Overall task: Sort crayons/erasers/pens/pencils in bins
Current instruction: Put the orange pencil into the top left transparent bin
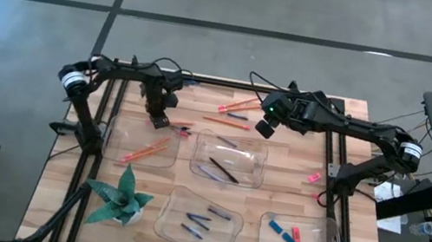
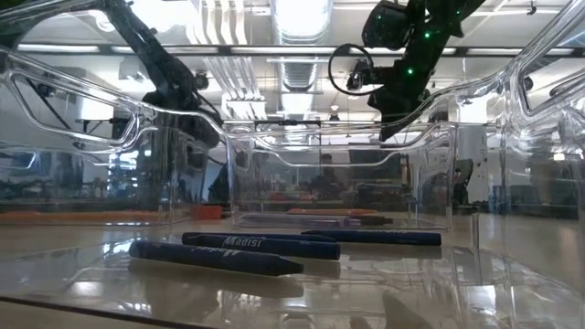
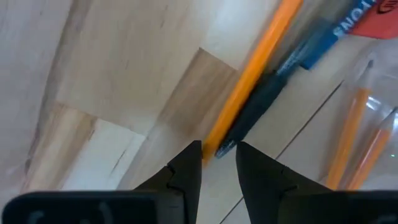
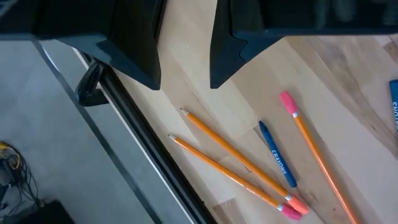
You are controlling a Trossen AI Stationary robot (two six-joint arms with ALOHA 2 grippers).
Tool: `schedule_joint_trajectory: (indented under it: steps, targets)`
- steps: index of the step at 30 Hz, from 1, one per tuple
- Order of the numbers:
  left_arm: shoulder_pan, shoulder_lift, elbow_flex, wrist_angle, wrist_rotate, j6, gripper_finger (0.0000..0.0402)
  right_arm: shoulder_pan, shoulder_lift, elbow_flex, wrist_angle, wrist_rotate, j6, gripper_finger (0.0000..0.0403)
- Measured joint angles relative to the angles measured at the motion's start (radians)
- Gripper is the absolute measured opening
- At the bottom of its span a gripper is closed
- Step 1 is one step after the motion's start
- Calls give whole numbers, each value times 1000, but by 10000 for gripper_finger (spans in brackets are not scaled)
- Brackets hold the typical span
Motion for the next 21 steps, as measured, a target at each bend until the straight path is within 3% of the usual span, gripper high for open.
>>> schedule_joint_trajectory:
  steps: [7, 21]
  targets:
    - [0, 30, 3, -1, -8, -2, 84, -2, 0, 0, 7, 0, -13, 130]
    - [0, 13, 29, 36, -119, 0, 84, -2, 0, 0, 22, 0, -18, 130]
